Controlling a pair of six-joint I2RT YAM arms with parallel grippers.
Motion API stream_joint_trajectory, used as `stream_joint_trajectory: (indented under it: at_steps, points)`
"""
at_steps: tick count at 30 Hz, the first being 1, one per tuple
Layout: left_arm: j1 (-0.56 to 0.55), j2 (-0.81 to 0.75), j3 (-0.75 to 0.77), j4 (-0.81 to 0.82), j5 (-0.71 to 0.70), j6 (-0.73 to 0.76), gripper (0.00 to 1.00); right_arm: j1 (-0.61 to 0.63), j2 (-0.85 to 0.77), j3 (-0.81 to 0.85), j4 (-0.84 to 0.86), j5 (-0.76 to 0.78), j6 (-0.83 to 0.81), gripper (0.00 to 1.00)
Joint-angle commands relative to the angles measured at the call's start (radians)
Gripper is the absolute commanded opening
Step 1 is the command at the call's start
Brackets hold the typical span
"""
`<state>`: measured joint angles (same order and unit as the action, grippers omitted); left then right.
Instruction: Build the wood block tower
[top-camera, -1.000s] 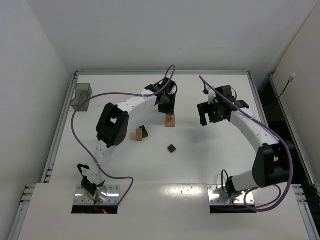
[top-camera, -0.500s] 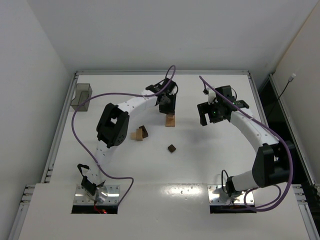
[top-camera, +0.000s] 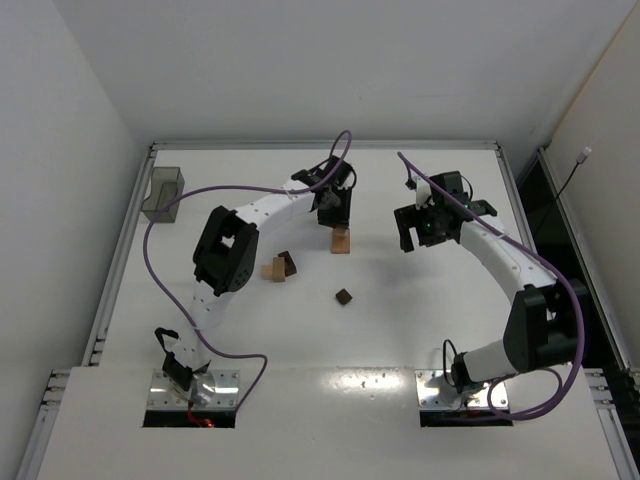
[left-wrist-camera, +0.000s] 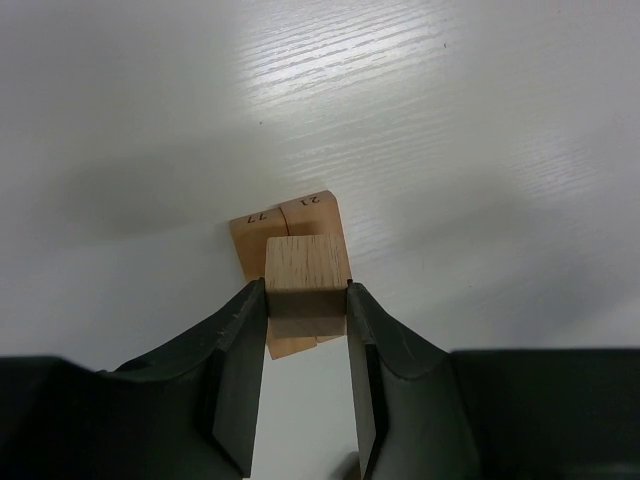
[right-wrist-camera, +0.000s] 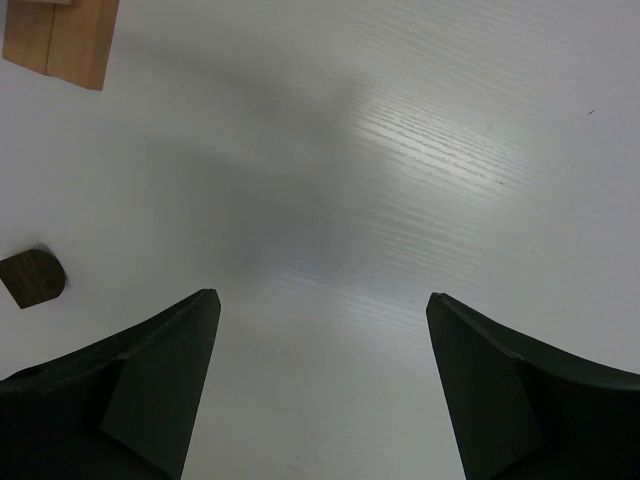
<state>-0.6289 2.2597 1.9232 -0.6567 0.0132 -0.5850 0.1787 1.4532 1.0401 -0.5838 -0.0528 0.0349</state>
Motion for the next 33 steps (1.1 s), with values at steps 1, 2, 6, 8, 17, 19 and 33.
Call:
stream_joint_trajectory:
  at_steps: [1,2,6,8,17,19,33]
  points:
    - [-0.012,0.009,0.005,0.023,-0.004,-0.009,0.00,-0.004,-0.001,0.011,0.027,-0.010,0.014,0.81]
    - [-0.012,0.018,0.005,0.023,-0.004,-0.009,0.00,-0.004,-0.001,0.011,0.027,-0.010,0.014,0.81]
    - [-0.012,0.018,-0.015,0.023,-0.004,-0.009,0.00,-0.004,-0.001,0.020,0.027,-0.019,0.014,0.81]
    - [-0.012,0.018,-0.024,0.023,0.005,-0.009,0.00,-0.004,-0.001,0.020,0.027,-0.019,0.014,0.81]
    - [-0.012,0.027,-0.033,0.023,0.005,-0.009,0.02,-0.004,0.009,0.020,0.027,-0.019,0.014,0.80]
    - [-0.012,0.027,-0.033,0.023,0.005,-0.009,0.11,-0.004,0.009,0.020,0.027,-0.019,0.014,0.80]
    - [-0.012,0.008,-0.023,0.032,0.014,-0.009,0.62,-0.004,0.009,0.029,0.027,-0.019,0.014,0.80]
